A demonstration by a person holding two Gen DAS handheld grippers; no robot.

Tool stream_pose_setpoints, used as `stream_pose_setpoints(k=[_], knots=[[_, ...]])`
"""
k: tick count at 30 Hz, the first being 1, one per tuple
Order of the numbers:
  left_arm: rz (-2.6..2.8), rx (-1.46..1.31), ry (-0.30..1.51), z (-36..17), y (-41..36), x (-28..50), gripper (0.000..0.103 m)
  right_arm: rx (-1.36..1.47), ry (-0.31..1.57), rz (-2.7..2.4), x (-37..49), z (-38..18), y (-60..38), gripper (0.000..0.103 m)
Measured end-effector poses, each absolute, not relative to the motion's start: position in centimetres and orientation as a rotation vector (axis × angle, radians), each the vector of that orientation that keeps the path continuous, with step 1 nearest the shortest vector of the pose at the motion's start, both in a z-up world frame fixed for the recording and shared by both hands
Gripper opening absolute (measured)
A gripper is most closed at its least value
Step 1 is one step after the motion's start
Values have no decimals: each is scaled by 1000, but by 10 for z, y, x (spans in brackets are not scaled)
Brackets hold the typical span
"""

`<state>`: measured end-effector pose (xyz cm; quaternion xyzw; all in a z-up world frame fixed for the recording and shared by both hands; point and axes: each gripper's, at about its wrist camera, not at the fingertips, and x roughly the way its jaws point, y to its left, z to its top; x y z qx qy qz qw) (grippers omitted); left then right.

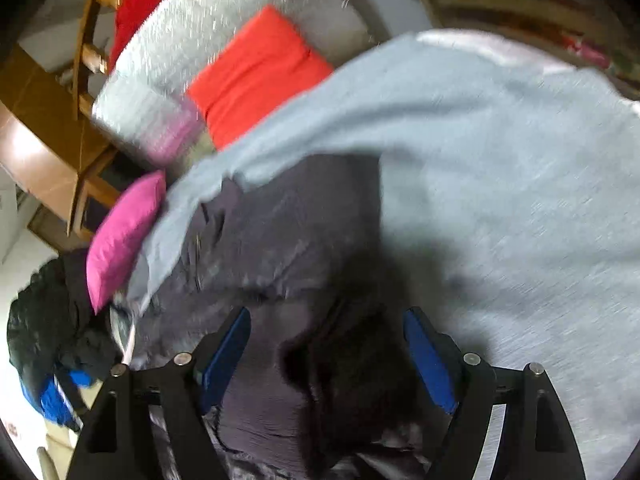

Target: Fold large clothes

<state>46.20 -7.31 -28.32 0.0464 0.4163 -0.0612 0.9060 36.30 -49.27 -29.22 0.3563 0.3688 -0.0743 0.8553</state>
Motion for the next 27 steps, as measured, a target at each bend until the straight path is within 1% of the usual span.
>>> stream_pose_setpoints(k=[2, 3, 5, 6, 7, 8, 10, 13, 14, 16, 19, 21, 27], knots=[[-110, 143, 870, -287, -79, 460, 89, 668, 824, -162, 369, -298, -475, 82], [-110, 149, 861, -286, -80, 459, 89, 613, 828, -167, 371, -297, -467, 81], [-121, 137, 841, -280, -79, 455, 89, 465, 805, -184, 371, -287, -447, 68], [-122, 134, 831, -278, -79, 453, 89, 415, 796, -195, 370, -283, -442, 57], [-118, 139, 830, -278, -79, 452, 89, 351, 778, -217, 369, -277, -435, 50], [-103, 157, 840, -281, -80, 453, 89, 325, 769, -226, 368, -275, -433, 49], [-93, 168, 886, -290, -82, 457, 89, 304, 793, -253, 373, -283, -435, 49], [-91, 185, 885, -285, -82, 458, 89, 352, 810, -254, 372, -289, -445, 50], [-94, 186, 883, -283, -81, 457, 89, 358, 811, -248, 372, -287, -445, 51], [-100, 170, 876, -278, -78, 452, 89, 398, 804, -234, 368, -282, -451, 58], [-96, 173, 838, -270, -71, 445, 89, 477, 804, -212, 359, -276, -459, 63], [-97, 192, 791, -260, -69, 435, 89, 510, 771, -203, 352, -270, -462, 66], [-129, 200, 687, -233, -62, 396, 89, 492, 666, -177, 325, -245, -454, 66]])
